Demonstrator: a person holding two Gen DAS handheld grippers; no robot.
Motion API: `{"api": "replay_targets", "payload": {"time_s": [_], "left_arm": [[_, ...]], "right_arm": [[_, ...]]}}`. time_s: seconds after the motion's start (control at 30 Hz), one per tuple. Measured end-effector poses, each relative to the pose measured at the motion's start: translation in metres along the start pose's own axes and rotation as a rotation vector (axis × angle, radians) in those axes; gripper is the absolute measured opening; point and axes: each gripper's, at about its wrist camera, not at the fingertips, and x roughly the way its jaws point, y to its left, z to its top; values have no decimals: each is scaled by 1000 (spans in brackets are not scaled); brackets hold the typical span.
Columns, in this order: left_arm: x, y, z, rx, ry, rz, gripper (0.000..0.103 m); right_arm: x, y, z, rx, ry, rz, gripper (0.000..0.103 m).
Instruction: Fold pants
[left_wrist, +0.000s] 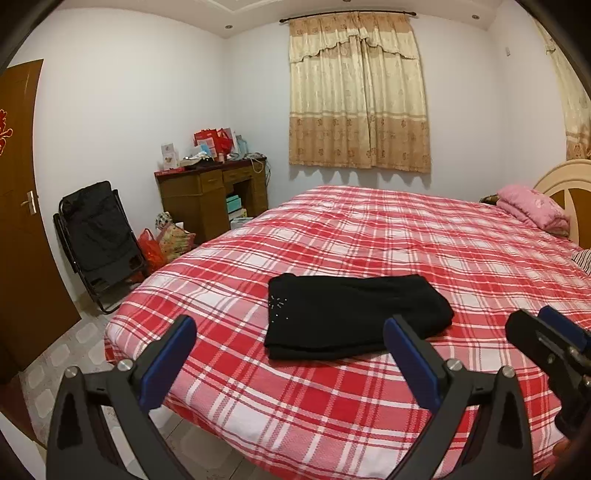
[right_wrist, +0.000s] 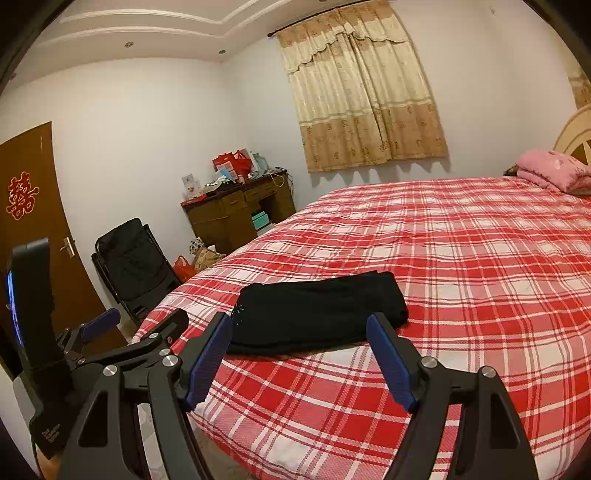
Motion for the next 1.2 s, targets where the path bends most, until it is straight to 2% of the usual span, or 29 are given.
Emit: {"api": "replay_targets", "payload": {"time_s": [1.2], "left_arm": [[-5, -8, -2, 45, -9, 12, 103]], "right_arm": [[-13, -7, -6, 25, -21, -38, 77]]}}
